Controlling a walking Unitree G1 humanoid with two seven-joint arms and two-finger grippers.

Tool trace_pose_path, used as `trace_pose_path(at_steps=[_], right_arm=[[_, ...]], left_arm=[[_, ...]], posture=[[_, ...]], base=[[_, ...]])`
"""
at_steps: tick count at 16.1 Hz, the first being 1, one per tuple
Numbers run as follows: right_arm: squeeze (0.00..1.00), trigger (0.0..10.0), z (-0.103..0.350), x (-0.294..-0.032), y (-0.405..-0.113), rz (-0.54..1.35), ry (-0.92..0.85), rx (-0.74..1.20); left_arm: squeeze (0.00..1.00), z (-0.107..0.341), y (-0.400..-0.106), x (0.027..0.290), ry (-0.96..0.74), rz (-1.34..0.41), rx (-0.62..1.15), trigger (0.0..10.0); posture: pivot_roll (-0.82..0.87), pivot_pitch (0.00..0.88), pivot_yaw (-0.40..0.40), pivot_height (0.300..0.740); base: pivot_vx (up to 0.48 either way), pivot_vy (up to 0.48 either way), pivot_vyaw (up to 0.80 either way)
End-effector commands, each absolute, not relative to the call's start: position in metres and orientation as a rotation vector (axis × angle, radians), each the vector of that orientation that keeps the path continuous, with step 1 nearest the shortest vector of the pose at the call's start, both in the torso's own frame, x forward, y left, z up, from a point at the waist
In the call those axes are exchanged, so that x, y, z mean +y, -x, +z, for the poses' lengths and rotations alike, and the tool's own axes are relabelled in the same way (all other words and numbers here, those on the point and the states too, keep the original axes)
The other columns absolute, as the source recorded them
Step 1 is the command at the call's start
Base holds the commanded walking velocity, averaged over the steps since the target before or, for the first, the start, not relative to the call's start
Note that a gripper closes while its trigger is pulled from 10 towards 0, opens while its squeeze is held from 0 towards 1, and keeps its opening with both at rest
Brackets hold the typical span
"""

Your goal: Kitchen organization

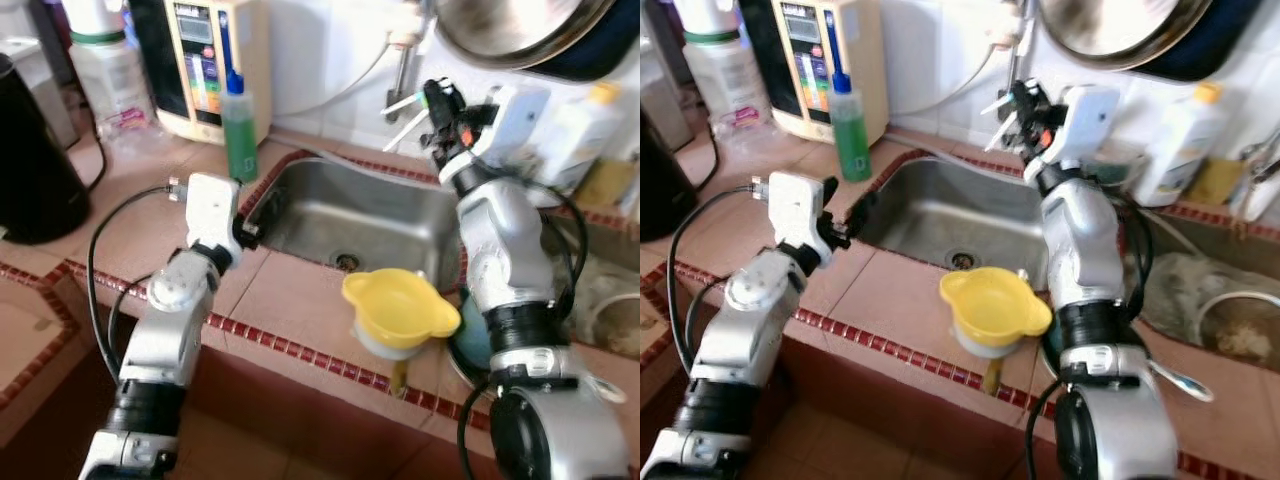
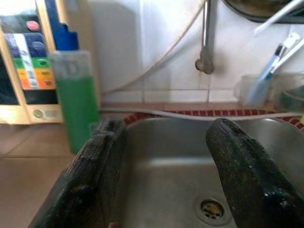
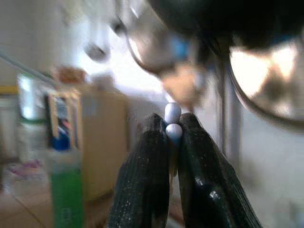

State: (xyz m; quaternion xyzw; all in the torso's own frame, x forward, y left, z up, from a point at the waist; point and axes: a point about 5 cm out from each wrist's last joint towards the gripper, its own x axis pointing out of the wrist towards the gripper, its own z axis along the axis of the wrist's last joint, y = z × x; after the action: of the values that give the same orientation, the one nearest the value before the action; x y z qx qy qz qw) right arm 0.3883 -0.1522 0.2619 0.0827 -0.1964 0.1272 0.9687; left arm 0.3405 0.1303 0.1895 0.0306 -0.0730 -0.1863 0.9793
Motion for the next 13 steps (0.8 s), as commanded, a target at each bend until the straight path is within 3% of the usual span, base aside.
trace_pose_path(at_steps=[1,3,6,8,13], right_arm=[[0.00,10.0,0.255,-0.167,-0.396,0.182,-0.243,-0.283],[0.00,10.0,0.250,-0.188,-0.405,0.043,-0.306,-0.161],[0.00,10.0,0.255,-0.206,-0.409,-0.004,-0.334,-0.110],[0.00,10.0,0.255,-0.210,-0.410,0.011,-0.340,-0.083],[0.00,10.0,0.232,-0.204,-0.410,0.103,-0.383,0.033]], left_arm=[[0.00,0.203,-0.340,0.119,-0.076,-0.436,-0.163,10.0],[0.00,0.216,-0.335,0.106,-0.025,-0.528,-0.147,10.0],[0.00,0.229,-0.320,0.088,-0.027,-0.720,-0.117,10.0],[0.00,0.228,-0.307,0.079,-0.058,-0.832,-0.075,10.0],[0.00,0.221,-0.294,0.067,-0.098,-0.911,-0.003,10.0]], posture=[[-0.07,0.000,-0.040,0.736],[-0.07,0.000,-0.039,0.736],[-0.07,0.000,-0.037,0.736],[-0.08,0.000,-0.037,0.736],[-0.07,0.000,-0.034,0.736]], base=[[0.000,0.000,0.00],[0.000,0.000,0.00],[0.000,0.000,0.00],[0.000,0.000,0.00],[0.000,0.000,0.00]])
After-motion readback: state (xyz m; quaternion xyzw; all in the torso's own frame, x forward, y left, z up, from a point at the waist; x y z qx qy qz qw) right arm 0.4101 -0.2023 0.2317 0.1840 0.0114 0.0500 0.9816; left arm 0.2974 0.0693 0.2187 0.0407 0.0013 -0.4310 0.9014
